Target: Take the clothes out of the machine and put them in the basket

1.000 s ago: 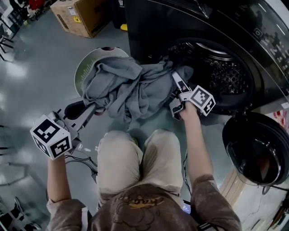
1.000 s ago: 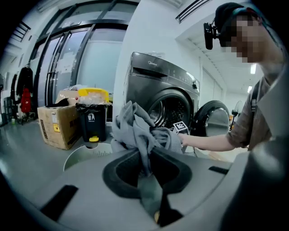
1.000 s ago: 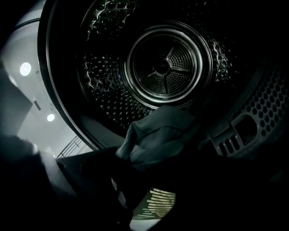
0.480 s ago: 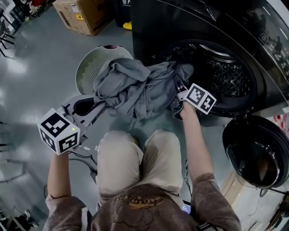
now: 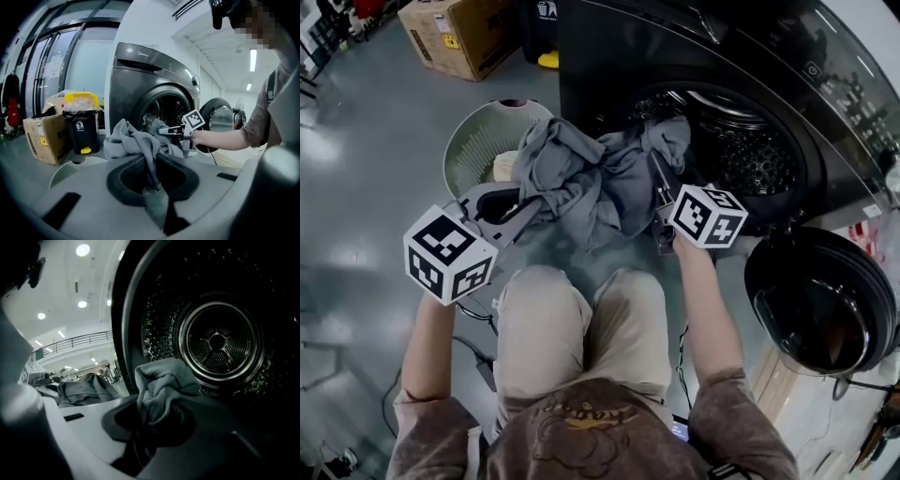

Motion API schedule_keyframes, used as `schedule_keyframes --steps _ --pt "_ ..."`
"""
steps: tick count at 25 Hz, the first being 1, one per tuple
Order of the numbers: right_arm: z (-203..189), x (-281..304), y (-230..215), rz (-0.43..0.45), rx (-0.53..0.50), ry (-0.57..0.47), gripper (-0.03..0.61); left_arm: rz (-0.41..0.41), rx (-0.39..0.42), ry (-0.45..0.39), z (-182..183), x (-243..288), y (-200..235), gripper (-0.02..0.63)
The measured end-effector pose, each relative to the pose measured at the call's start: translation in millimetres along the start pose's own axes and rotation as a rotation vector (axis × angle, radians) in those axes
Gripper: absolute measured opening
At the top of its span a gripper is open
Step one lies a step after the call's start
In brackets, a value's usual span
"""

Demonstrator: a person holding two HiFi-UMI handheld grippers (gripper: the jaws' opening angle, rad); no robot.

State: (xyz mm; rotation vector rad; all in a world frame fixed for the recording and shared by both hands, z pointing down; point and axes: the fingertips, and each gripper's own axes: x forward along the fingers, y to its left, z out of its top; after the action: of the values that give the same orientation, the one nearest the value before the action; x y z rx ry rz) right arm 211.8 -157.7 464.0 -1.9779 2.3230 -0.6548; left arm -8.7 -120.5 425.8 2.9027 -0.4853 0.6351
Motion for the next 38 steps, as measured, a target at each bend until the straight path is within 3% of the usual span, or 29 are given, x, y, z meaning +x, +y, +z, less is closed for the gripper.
schedule_keyframes --steps 8,13,19,28,38 --pt "26.5 -23.0 69.3 0.134 -0.185 -0.039 0.061 -0.011 0.029 -0.043 22.4 19.8 -16.4 0.06" --pt "41.0 -37.8 117.5 0.235 -0.334 -0.043 0.061 0.042 0.067 -0.058 44.7 28.0 -18.7 0.06" --pt "47.6 -41.2 168.0 0.341 -0.436 -0.025 0.06 0.113 0.081 -0.075 64.3 29.6 -9.6 0.06" --pt "55.7 -26.5 209.8 0.395 -0.525 -0.02 0.058 0.212 0.089 -0.098 68.9 5.7 5.9 0.06" --pt "85.3 18.7 268.0 0.497 -0.568 -0.052 0.058 0.395 0.105 -0.12 91.5 -42.5 62.4 0.06"
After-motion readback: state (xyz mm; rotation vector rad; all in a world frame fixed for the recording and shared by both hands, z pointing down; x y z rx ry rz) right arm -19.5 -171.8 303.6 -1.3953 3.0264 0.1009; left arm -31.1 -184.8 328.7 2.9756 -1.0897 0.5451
